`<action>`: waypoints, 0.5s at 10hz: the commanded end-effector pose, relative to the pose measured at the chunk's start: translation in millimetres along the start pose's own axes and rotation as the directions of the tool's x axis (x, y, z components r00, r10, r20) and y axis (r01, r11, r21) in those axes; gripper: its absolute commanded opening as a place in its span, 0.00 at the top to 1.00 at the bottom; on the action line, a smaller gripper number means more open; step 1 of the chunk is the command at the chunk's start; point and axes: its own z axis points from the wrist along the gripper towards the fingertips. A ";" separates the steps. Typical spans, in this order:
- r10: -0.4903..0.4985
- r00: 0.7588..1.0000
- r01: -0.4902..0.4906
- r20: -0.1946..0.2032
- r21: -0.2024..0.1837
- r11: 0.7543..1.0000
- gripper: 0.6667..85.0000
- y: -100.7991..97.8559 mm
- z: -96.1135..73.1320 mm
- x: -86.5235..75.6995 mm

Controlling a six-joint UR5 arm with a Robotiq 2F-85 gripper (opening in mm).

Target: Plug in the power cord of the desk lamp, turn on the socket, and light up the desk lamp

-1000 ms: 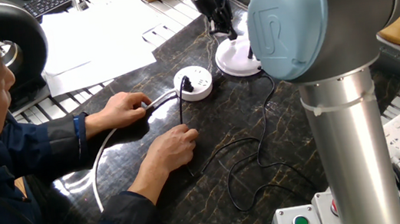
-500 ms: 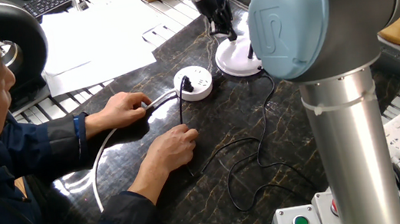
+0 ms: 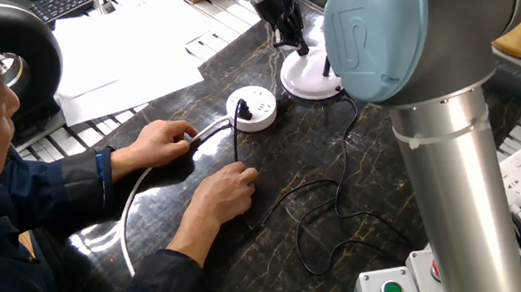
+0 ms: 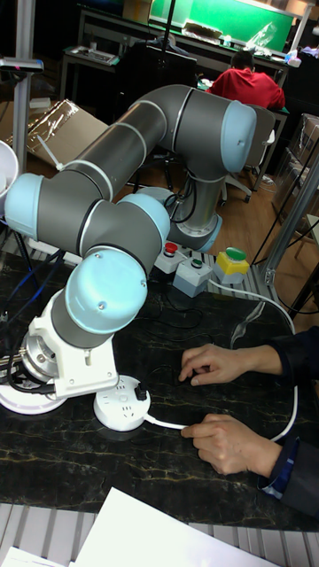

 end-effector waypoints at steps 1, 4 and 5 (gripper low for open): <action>0.000 1.000 0.001 0.015 -0.021 1.000 0.99 3.1 2.4 -3.0; 0.001 1.000 0.000 0.022 -0.032 0.999 0.99 6.1 2.3 -4.7; 0.010 1.000 -0.010 0.006 -0.026 1.000 0.99 7.3 -3.2 -3.5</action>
